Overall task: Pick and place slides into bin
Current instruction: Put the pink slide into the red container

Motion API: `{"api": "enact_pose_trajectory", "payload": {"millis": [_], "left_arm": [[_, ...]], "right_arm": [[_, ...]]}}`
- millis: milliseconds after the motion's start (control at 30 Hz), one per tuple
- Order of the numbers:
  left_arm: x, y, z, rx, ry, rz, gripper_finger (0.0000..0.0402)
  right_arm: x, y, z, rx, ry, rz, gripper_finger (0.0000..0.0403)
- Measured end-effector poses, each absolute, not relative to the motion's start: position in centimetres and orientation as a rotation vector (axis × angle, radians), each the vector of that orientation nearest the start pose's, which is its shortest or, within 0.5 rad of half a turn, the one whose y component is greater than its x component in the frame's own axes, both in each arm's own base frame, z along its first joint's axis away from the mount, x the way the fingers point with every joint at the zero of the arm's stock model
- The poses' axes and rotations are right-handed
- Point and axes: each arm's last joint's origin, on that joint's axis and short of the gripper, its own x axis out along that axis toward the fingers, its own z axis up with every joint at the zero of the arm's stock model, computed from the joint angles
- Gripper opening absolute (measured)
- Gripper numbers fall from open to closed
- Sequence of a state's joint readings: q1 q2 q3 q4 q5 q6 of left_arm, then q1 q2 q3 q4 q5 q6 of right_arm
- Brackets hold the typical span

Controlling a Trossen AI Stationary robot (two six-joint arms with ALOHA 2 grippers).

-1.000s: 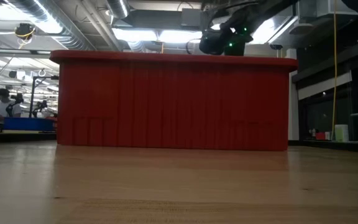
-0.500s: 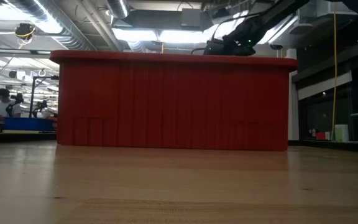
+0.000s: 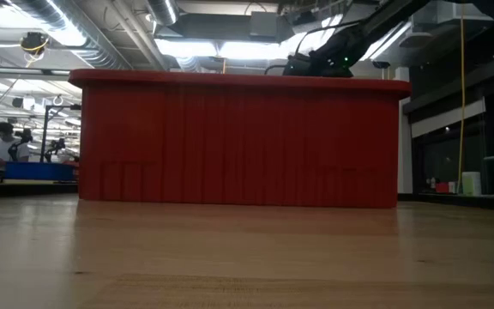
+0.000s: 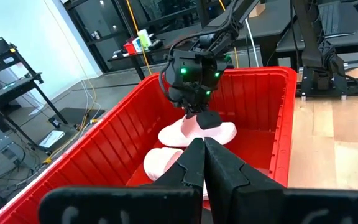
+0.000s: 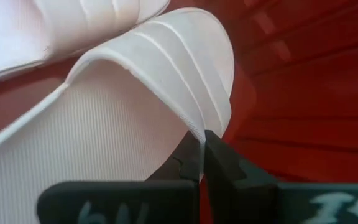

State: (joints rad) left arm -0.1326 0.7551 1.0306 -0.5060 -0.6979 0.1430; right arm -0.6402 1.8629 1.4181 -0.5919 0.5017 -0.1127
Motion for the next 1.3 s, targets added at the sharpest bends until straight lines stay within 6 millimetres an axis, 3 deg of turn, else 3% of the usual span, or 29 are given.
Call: {"api": "enact_pose_trajectory", "payload": {"millis": [267,667,1167,1300], "left_arm": [[13.6,0.1,38.8,0.233,0.254,0.548,0.0002],[13.6,0.1,38.8,0.233,0.255,0.548,0.0003],[13.6,0.1,38.8,0.233,0.255,0.548,0.0003],[13.6,0.1,38.8,0.233,0.255,0.548,0.0002]], "right_arm": [[30.3,-24.6,22.2,-0.004,1.139,-0.969,0.0008],[29.8,-24.0,19.3,0.036,1.128,-0.949,0.0008],[29.9,-24.2,19.4,-0.006,1.119,-0.926,0.0008],[30.0,-24.2,19.4,-0.01,1.107,-0.929,0.0028]]}}
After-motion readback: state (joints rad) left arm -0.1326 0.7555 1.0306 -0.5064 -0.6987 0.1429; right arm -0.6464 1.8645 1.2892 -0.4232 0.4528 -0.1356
